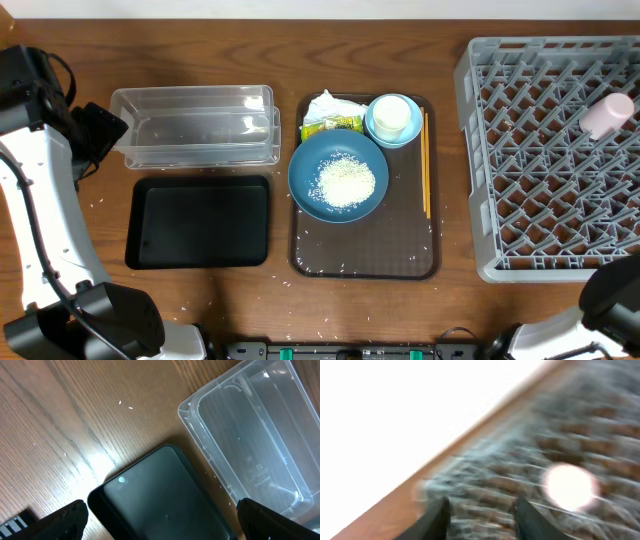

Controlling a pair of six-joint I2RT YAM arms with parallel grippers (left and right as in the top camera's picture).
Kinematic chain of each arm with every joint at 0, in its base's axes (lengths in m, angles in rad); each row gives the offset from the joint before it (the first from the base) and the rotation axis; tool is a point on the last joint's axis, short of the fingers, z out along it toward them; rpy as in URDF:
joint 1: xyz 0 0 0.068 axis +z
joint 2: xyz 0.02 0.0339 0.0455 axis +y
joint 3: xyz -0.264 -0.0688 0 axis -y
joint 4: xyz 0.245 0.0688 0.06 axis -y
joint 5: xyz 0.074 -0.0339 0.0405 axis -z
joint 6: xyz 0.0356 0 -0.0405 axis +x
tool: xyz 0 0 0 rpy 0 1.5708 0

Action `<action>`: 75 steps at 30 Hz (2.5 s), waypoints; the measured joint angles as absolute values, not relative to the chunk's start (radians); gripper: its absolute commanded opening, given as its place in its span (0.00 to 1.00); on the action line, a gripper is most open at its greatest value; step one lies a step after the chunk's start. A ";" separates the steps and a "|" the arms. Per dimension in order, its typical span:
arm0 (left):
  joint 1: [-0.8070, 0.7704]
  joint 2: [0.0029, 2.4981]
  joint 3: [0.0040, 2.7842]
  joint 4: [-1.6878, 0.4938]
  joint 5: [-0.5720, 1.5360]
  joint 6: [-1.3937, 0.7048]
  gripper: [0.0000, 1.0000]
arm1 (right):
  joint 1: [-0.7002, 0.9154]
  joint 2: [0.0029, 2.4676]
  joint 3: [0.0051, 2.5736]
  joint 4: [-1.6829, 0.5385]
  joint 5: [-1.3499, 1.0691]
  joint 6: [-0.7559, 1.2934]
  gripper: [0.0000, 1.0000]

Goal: Sort waste into correct bins and load items into the dishwasher rack
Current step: 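Open the right gripper and raise it off the pink cup, then reach the right gripper into the light blue bowl and grasp the white cup, then carry the white cup to the rack and lower it beside the pink cup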

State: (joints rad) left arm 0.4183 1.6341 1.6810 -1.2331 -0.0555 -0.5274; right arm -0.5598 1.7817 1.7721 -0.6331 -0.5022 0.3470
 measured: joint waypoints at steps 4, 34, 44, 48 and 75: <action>0.418 1.634 1.681 -1.233 -0.056 -0.527 0.98 | -0.432 1.778 1.772 -0.686 -0.578 0.328 0.56; 0.418 1.634 1.681 -1.233 -0.056 -0.527 0.98 | 0.444 2.102 1.882 -0.855 0.106 0.166 0.55; 0.418 1.634 1.681 -1.233 -0.056 -0.527 0.98 | 0.444 2.180 1.884 -0.910 0.104 0.220 0.49; 0.418 1.634 1.681 -1.233 -0.056 -0.527 0.98 | 0.444 2.180 1.882 -0.918 0.104 0.234 0.45; 0.418 1.634 1.681 -1.233 -0.056 -0.527 0.98 | 0.444 2.179 1.857 -0.931 0.102 0.279 0.01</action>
State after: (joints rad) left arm 0.4183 1.6341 1.6810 -1.2331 -0.0555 -0.5274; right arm 0.4442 2.1792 1.8572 -0.9306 0.1020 0.2790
